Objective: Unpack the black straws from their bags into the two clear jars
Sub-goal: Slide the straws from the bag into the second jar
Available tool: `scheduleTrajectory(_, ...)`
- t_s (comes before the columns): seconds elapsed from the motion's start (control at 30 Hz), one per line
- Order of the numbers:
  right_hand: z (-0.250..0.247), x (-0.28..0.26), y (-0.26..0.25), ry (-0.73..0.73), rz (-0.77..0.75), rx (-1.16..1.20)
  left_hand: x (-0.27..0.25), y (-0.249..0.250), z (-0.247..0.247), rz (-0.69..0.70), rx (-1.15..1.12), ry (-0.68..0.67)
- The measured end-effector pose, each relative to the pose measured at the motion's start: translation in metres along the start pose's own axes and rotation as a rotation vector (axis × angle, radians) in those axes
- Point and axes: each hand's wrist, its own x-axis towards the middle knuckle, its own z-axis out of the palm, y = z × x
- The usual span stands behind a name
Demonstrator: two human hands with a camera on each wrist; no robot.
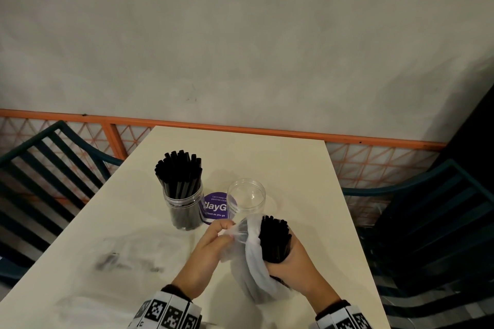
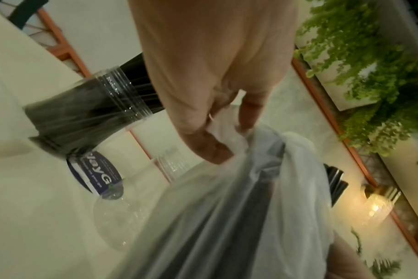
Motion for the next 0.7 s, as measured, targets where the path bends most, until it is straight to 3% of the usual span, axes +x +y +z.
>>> scheduleTrajectory(0.1, 0.001, 0.001, 0.0, 0.031, -0.025, 0.026, -0.005, 0.002, -0.001, 0.07, 0.086, -0.042)
scheduleTrajectory(0.2, 0.004, 0.002, 0.004, 0.016, -0.027, 0.004, -0.003, 0.002, 0.0, 0.148, 0.137, 0.133)
scheduleTrajectory(0.3, 0.008, 0.002, 0.009, 0.063, -0.024, -0.006, 0.002, 0.0, 0.0, 0.118, 0.174, 0.269)
scheduleTrajectory(0.4, 0.006, 0.002, 0.014, 0.091, -0.013, -0.037, 0.002, 0.0, 0.001, 0.073, 0.223, 0.23)
scheduleTrajectory(0.53, 0.003, 0.001, 0.01, -0.018, 0.007, -0.013, 0.003, 0.002, 0.011, 0.001, 0.258, 0.188)
scheduleTrajectory(0.63, 0.004, 0.001, 0.007, -0.051, -0.005, 0.004, 0.003, 0.007, 0.016, -0.085, 0.102, 0.219)
scheduleTrajectory(0.7, 0.005, 0.002, 0.008, -0.037, -0.011, 0.01, 0.002, 0.01, 0.013, -0.104, -0.044, 0.166)
